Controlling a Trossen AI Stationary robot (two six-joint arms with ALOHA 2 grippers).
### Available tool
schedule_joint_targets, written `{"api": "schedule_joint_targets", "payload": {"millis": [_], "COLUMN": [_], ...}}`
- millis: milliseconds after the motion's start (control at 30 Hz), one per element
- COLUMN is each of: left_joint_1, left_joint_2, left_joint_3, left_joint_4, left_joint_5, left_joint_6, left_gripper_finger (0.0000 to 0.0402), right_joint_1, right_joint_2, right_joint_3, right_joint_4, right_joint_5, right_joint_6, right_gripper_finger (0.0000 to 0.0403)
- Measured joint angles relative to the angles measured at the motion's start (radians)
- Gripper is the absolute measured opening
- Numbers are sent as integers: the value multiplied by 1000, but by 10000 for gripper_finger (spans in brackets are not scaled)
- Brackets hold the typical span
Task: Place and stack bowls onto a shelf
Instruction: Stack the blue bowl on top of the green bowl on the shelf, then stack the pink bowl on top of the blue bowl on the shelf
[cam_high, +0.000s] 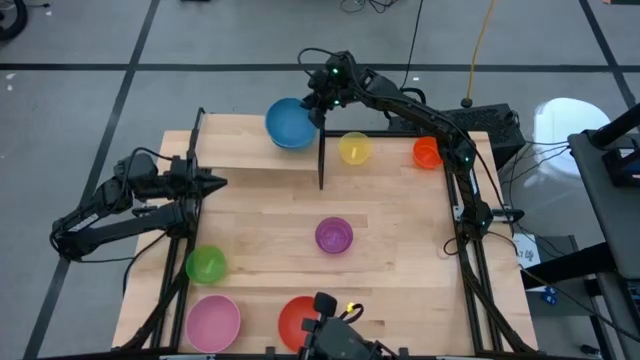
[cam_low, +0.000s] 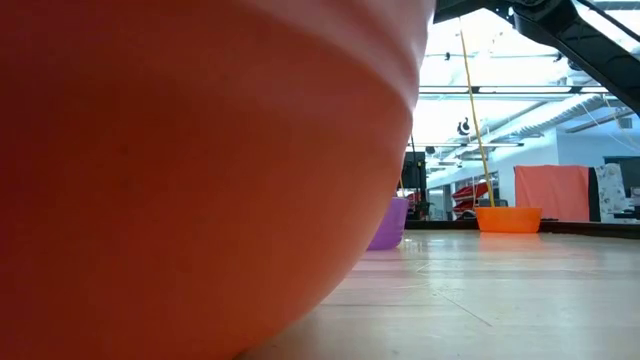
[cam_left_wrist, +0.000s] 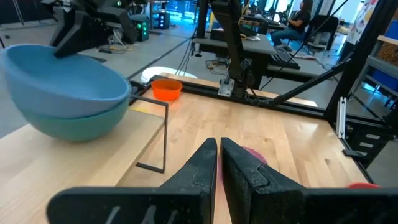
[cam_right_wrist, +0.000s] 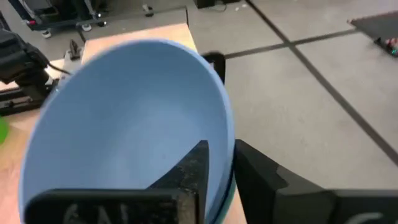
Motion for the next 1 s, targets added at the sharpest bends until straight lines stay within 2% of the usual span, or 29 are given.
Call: {"api": "schedule_joint_targets", "payload": {"millis": [300, 633, 1000], "left_joint_1": [0, 0, 0], "left_joint_2": [0, 0, 0], "left_joint_3": [0, 0, 0], "left_joint_4": [-13, -13, -13], "left_joint_5": [0, 0, 0], "left_joint_6": [1, 2, -24], "left_gripper_finger": [26, 26, 26], "right_joint_1": [4, 4, 53], "right_joint_2": [0, -12, -157], "right_joint_3": [0, 0, 0], "right_joint_4": [70, 122, 110], "right_joint_5": [0, 0, 0], "right_joint_6": [0, -3, -118], "right_gripper_finger": [110, 114, 114]}}
